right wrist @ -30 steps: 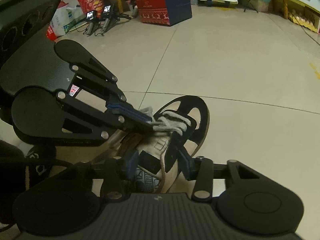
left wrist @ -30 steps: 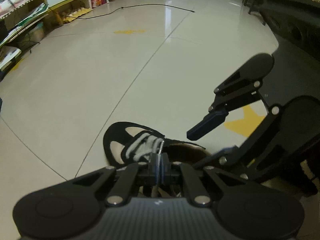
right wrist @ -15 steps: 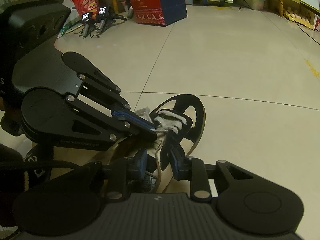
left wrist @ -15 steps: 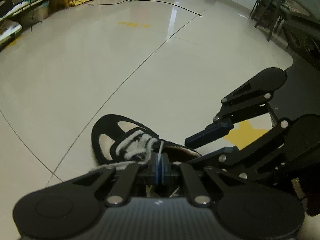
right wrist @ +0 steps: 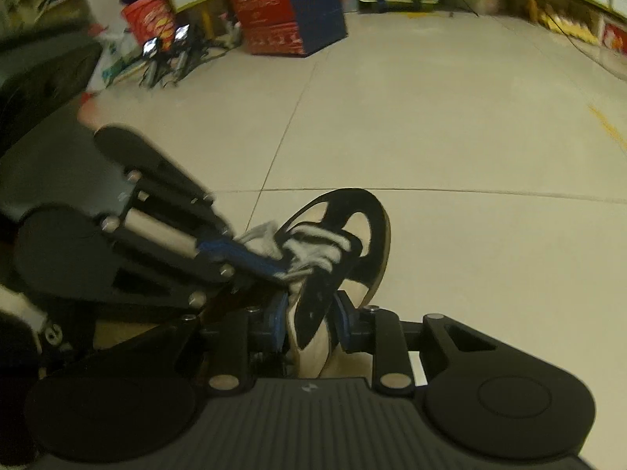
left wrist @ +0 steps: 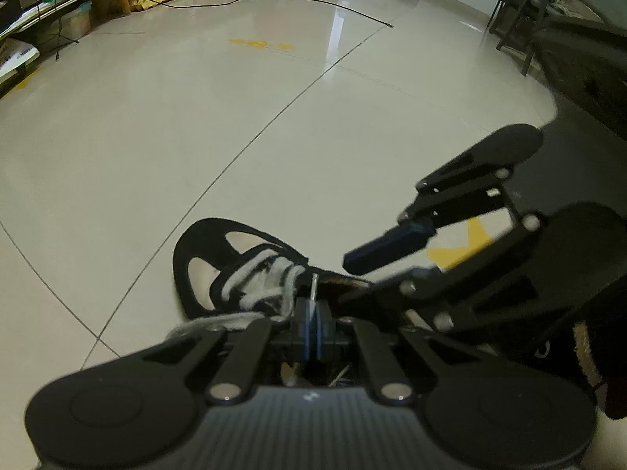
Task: Lace up shoes with both hands
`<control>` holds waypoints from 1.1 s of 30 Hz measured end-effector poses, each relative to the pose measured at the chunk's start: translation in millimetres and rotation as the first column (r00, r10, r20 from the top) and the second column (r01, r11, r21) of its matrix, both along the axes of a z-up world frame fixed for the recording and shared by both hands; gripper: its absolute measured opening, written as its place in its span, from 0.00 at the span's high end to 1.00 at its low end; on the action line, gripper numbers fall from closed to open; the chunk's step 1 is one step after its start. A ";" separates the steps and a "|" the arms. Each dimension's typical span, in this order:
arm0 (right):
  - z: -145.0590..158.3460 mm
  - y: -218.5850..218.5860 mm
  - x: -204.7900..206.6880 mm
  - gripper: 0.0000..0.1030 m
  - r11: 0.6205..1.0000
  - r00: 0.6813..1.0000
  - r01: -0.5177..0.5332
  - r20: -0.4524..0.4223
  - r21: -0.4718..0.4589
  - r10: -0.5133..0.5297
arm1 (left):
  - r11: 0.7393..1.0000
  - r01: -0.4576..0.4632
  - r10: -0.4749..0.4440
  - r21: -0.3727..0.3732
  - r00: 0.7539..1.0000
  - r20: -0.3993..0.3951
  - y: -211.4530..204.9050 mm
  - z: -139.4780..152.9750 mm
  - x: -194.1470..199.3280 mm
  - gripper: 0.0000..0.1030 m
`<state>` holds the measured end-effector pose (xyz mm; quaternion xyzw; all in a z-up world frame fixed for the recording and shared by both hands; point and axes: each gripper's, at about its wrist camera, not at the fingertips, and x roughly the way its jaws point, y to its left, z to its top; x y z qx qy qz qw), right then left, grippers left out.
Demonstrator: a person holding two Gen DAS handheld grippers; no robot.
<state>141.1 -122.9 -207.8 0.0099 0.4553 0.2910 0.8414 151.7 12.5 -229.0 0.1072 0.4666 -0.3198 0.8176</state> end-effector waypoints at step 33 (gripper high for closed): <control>-73.8 -91.9 15.0 0.81 0.642 0.741 0.595 -0.640 0.483 -0.206 | 1.000 0.022 -0.022 0.011 1.000 0.005 -8.8 -0.3 2.3 0.96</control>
